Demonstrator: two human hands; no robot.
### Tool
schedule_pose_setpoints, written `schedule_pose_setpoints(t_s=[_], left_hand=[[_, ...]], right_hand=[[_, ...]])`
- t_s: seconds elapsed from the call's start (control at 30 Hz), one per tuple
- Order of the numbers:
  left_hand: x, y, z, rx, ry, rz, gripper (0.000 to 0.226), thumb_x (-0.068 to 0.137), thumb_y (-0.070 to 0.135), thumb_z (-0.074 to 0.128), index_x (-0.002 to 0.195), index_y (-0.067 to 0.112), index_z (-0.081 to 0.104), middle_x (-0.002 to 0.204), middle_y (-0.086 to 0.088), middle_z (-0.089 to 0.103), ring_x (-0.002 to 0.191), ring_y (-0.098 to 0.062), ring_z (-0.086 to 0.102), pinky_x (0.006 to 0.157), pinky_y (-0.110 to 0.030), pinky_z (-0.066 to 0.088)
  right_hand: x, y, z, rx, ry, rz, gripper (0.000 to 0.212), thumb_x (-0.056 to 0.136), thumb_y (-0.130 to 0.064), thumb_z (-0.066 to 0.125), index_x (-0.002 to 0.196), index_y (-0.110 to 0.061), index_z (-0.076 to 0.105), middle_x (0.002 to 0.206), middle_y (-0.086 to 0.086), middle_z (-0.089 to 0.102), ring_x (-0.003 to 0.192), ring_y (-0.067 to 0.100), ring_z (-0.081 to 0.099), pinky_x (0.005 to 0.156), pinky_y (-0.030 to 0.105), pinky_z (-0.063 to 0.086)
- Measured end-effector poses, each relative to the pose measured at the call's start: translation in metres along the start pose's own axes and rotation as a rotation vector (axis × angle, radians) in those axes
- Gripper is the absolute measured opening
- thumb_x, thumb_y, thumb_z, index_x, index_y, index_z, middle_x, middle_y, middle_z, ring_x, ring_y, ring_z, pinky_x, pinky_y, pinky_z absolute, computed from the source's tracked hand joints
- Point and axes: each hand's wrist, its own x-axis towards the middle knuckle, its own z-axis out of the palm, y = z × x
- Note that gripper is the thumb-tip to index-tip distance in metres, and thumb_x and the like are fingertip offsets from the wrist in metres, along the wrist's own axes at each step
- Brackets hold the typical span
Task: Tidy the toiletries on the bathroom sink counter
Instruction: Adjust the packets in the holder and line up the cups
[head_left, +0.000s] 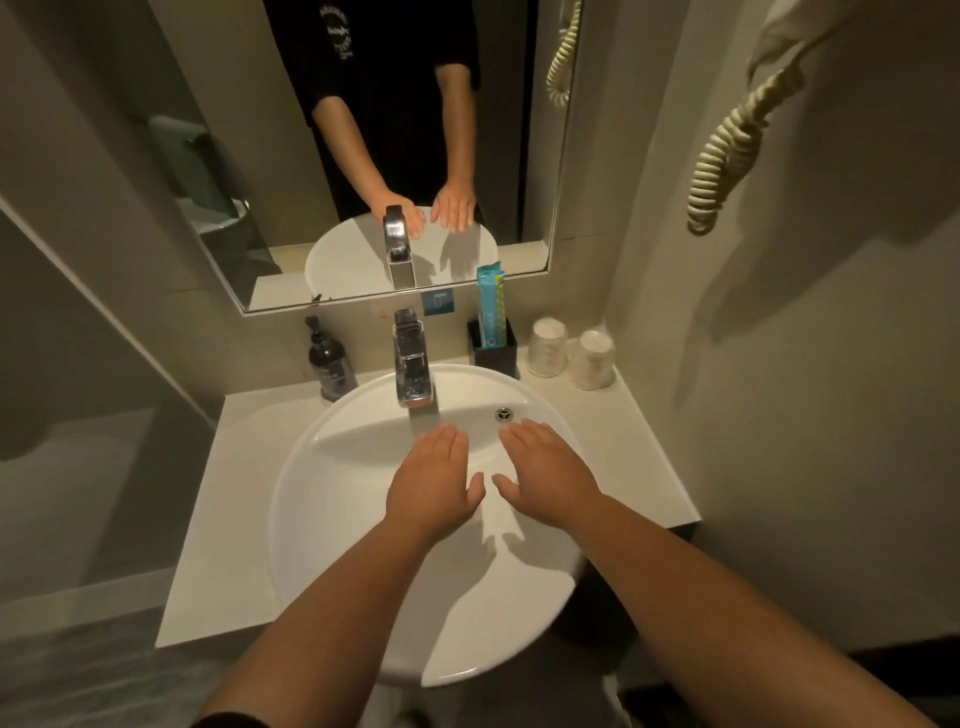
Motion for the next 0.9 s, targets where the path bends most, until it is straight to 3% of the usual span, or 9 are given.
schedule_pose_setpoints(t_s=[0.67,0.9], left_hand=[[0.118,-0.007,0.025,-0.008,-0.121,0.132,0.062,0.096,0.04,0.034,0.147,0.006,0.025,0.155,-0.014,0.025,0.143,-0.027,0.018,0.117,-0.037,0.007],[0.156,-0.012,0.047,-0.031,-0.034,0.1,0.059,0.096,0.038,0.035,0.145,0.005,0.03,0.153,-0.015,0.029,0.143,-0.027,0.021,0.118,-0.038,0.011]], right_hand=[[0.039,0.059,0.006,0.01,0.018,0.275,0.066,0.091,-0.047,0.045,0.146,-0.012,0.03,0.152,0.008,0.035,0.143,0.026,0.023,0.12,0.038,0.012],[0.07,0.086,0.016,0.041,0.041,0.294,0.063,0.092,-0.046,0.045,0.145,-0.013,0.033,0.151,0.006,0.037,0.143,0.023,0.024,0.117,0.033,0.012]])
